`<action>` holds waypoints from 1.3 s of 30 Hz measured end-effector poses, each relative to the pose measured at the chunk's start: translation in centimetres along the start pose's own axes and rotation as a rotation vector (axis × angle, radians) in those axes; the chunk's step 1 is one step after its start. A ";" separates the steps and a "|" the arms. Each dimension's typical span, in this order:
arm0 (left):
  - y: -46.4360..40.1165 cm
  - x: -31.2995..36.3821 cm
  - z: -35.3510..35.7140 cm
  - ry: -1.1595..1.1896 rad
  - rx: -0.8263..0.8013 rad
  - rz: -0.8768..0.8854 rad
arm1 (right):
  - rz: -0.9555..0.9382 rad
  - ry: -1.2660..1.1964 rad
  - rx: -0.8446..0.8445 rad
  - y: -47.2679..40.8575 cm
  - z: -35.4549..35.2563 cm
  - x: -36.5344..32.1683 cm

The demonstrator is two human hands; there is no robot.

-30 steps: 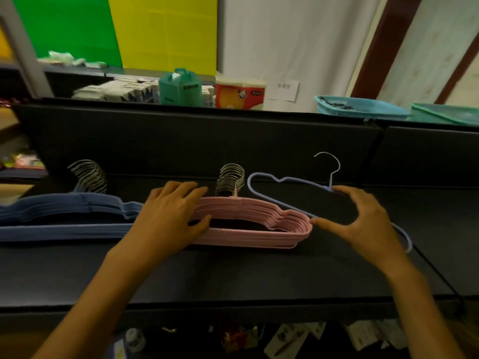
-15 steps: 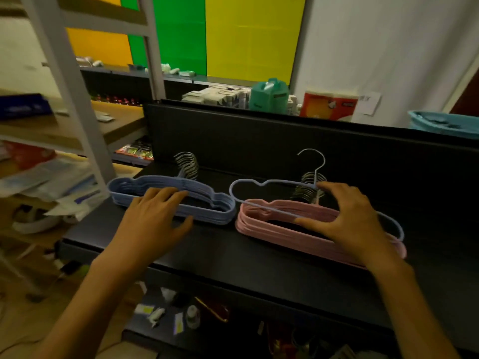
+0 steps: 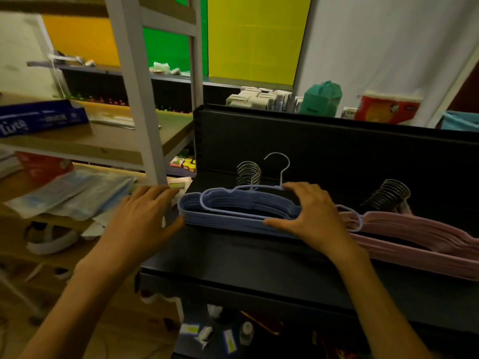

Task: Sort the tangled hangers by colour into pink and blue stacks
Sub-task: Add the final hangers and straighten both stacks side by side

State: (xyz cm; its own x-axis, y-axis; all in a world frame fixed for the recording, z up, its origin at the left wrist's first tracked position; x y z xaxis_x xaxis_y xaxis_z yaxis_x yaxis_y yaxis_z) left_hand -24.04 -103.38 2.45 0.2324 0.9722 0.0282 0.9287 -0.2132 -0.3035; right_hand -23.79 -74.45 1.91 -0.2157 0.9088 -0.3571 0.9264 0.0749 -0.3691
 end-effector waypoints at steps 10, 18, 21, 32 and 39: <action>-2.3 -3.1 1.3 0.053 0.001 0.073 | 0.066 -0.041 -0.076 -2.3 4.5 -3.3; -3.3 -2.4 1.9 0.109 -0.050 0.128 | 0.059 -0.033 -0.084 -2.5 4.9 -3.3; -3.3 -2.3 1.9 0.123 -0.053 0.140 | 0.060 -0.043 -0.086 -2.6 4.9 -3.3; -3.5 -1.4 1.6 0.155 -0.053 0.166 | 0.026 -0.050 -0.106 -2.2 4.3 -3.6; -4.3 3.1 1.1 0.161 -0.038 0.273 | 0.088 0.082 0.033 0.9 -0.6 -1.0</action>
State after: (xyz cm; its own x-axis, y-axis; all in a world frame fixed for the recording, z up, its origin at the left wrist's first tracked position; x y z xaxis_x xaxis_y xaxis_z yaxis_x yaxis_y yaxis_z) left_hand -27.64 -99.29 2.76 0.5144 0.8515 0.1015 0.8352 -0.4706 -0.2845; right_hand -22.56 -75.01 2.45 -0.1071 0.9420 -0.3181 0.9297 -0.0186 -0.3679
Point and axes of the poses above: each hand's wrist, its own y-axis away from the middle knuckle, its own z-axis out of the palm, x = y × z, the point moved 5 cm from there along -y, towards the middle knuckle, and after that the axes turned 4 degrees about -y, right-handed, at the moved point
